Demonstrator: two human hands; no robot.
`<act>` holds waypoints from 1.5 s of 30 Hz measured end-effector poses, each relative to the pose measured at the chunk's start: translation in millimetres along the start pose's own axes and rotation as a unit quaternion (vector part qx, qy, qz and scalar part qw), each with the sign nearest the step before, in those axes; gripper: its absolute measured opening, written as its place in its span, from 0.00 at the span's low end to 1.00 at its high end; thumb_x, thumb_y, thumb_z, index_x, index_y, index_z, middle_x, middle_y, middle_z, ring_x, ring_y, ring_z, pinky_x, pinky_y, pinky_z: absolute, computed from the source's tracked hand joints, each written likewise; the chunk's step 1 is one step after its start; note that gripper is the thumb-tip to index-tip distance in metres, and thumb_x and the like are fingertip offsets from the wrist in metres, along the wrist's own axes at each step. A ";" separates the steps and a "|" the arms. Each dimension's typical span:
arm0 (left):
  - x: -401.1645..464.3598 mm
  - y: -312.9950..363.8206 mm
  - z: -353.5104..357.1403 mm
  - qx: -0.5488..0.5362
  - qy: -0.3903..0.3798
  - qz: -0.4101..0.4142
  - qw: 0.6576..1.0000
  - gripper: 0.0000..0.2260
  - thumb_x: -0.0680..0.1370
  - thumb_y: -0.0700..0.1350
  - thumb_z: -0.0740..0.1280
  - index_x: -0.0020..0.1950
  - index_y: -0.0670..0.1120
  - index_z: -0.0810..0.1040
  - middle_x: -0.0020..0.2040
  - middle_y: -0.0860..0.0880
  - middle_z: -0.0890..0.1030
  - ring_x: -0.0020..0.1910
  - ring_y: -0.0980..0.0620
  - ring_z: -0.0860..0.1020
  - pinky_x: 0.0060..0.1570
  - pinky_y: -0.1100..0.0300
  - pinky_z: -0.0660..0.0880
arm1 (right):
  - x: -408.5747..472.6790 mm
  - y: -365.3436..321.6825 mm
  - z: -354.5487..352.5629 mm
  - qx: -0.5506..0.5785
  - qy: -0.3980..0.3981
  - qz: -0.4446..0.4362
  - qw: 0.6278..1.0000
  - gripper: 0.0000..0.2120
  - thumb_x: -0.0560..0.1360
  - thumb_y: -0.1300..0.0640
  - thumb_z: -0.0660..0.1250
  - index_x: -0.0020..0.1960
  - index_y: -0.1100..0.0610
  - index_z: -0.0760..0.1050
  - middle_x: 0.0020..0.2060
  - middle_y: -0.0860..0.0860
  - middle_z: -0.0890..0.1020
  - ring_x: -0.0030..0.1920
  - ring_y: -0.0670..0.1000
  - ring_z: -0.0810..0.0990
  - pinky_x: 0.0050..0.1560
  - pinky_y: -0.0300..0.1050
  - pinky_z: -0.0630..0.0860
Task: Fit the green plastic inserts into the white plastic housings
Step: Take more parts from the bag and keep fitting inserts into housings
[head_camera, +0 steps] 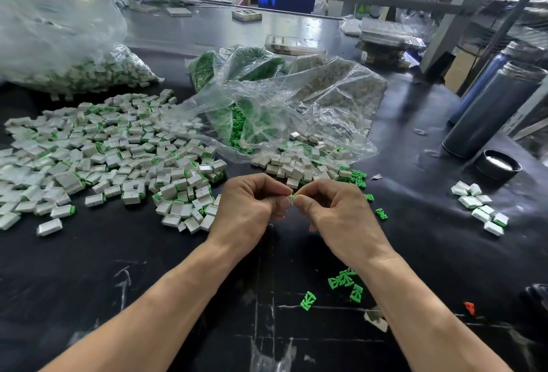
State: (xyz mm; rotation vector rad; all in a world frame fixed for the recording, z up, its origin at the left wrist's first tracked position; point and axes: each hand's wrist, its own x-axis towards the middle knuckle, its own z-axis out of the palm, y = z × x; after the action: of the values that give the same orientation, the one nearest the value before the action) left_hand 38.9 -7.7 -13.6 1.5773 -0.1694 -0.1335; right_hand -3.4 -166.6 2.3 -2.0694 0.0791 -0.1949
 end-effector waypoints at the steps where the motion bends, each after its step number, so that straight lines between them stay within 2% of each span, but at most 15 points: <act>1: -0.3 0.2 0.8 -0.001 0.002 -0.001 1.000 0.12 0.73 0.29 0.74 0.39 0.46 0.86 0.34 0.48 0.85 0.31 0.55 0.81 0.34 0.62 0.80 | -0.1 0.2 -0.2 0.002 0.001 0.001 1.000 0.05 0.79 0.56 0.74 0.43 0.52 0.84 0.35 0.48 0.83 0.35 0.45 0.79 0.47 0.57 0.82; 4: -0.1 -0.1 2.6 -0.005 0.003 -0.005 1.000 0.12 0.73 0.27 0.73 0.39 0.45 0.85 0.33 0.49 0.85 0.30 0.55 0.80 0.34 0.62 0.80 | 0.5 0.8 -0.9 0.003 -0.003 0.006 1.000 0.05 0.79 0.56 0.74 0.43 0.52 0.85 0.35 0.49 0.84 0.35 0.46 0.80 0.47 0.58 0.82; 9: 0.5 -1.0 3.3 0.007 -0.010 0.006 1.000 0.12 0.72 0.27 0.73 0.39 0.44 0.85 0.33 0.50 0.84 0.30 0.57 0.79 0.33 0.64 0.79 | 1.9 4.0 -1.0 -0.003 -0.009 0.004 1.000 0.05 0.78 0.54 0.75 0.43 0.50 0.85 0.37 0.50 0.84 0.40 0.53 0.83 0.47 0.59 0.82; 13: 2.1 -3.3 3.7 0.001 -0.001 0.006 1.000 0.14 0.73 0.28 0.73 0.38 0.47 0.85 0.34 0.49 0.85 0.30 0.56 0.80 0.34 0.63 0.79 | 3.4 5.3 2.7 0.032 0.016 0.021 0.999 0.05 0.77 0.55 0.76 0.42 0.50 0.85 0.36 0.50 0.85 0.34 0.48 0.80 0.45 0.59 0.83; 18: 3.0 -4.3 1.1 -0.002 0.008 0.000 1.000 0.12 0.73 0.29 0.74 0.39 0.46 0.85 0.35 0.46 0.85 0.30 0.54 0.80 0.33 0.63 0.78 | 4.6 7.0 8.3 0.041 0.033 0.027 0.998 0.06 0.77 0.56 0.76 0.41 0.50 0.85 0.37 0.50 0.85 0.36 0.48 0.81 0.44 0.55 0.83; 22: 2.8 -3.8 0.2 -0.001 0.006 -0.003 1.000 0.11 0.73 0.29 0.74 0.40 0.45 0.85 0.35 0.45 0.85 0.29 0.53 0.80 0.33 0.63 0.79 | 5.3 8.3 9.4 0.091 0.024 0.050 0.994 0.06 0.77 0.59 0.75 0.41 0.53 0.86 0.35 0.50 0.85 0.34 0.46 0.81 0.35 0.45 0.80; 26: 2.3 -3.4 0.4 0.004 -0.001 0.000 1.000 0.11 0.73 0.29 0.74 0.40 0.45 0.86 0.34 0.46 0.85 0.30 0.53 0.80 0.34 0.61 0.80 | 5.0 10.4 9.1 0.108 0.015 0.060 0.992 0.07 0.77 0.60 0.75 0.41 0.53 0.86 0.33 0.50 0.85 0.32 0.44 0.80 0.33 0.41 0.78; 34: 2.3 -2.9 1.4 -0.001 0.008 -0.001 1.000 0.11 0.73 0.30 0.74 0.39 0.46 0.86 0.35 0.46 0.85 0.30 0.52 0.80 0.34 0.62 0.80 | 6.0 11.0 13.8 0.113 0.030 0.064 0.991 0.10 0.77 0.61 0.75 0.39 0.51 0.85 0.31 0.49 0.84 0.30 0.46 0.79 0.31 0.41 0.77; 39: 3.6 -6.7 2.0 0.019 -0.011 0.025 0.999 0.09 0.76 0.32 0.72 0.45 0.45 0.85 0.38 0.47 0.85 0.34 0.53 0.79 0.39 0.60 0.80 | 4.6 10.9 12.9 0.083 0.041 0.055 0.994 0.08 0.78 0.58 0.74 0.41 0.51 0.85 0.31 0.48 0.83 0.30 0.47 0.78 0.35 0.52 0.80; 43: 5.6 -8.6 2.1 0.049 -0.013 0.040 0.998 0.09 0.78 0.35 0.72 0.45 0.49 0.85 0.37 0.52 0.85 0.35 0.59 0.79 0.39 0.63 0.78 | 5.5 6.4 11.8 0.130 0.041 0.051 0.989 0.09 0.81 0.59 0.71 0.43 0.53 0.84 0.32 0.47 0.83 0.30 0.46 0.76 0.29 0.41 0.76; 45: 5.8 -7.7 1.6 0.049 -0.008 0.043 0.998 0.09 0.77 0.38 0.73 0.43 0.53 0.85 0.38 0.55 0.85 0.37 0.61 0.79 0.41 0.65 0.75 | 5.5 4.5 11.7 0.193 0.047 0.067 0.978 0.12 0.83 0.55 0.68 0.44 0.57 0.83 0.32 0.49 0.82 0.30 0.48 0.74 0.25 0.40 0.72</act>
State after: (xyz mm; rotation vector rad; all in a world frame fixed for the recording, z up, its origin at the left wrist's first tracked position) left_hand 44.5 -10.3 -21.1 1.6648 -0.2600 -0.0716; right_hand 4.1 -159.5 -6.5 -1.6604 0.2206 -0.2086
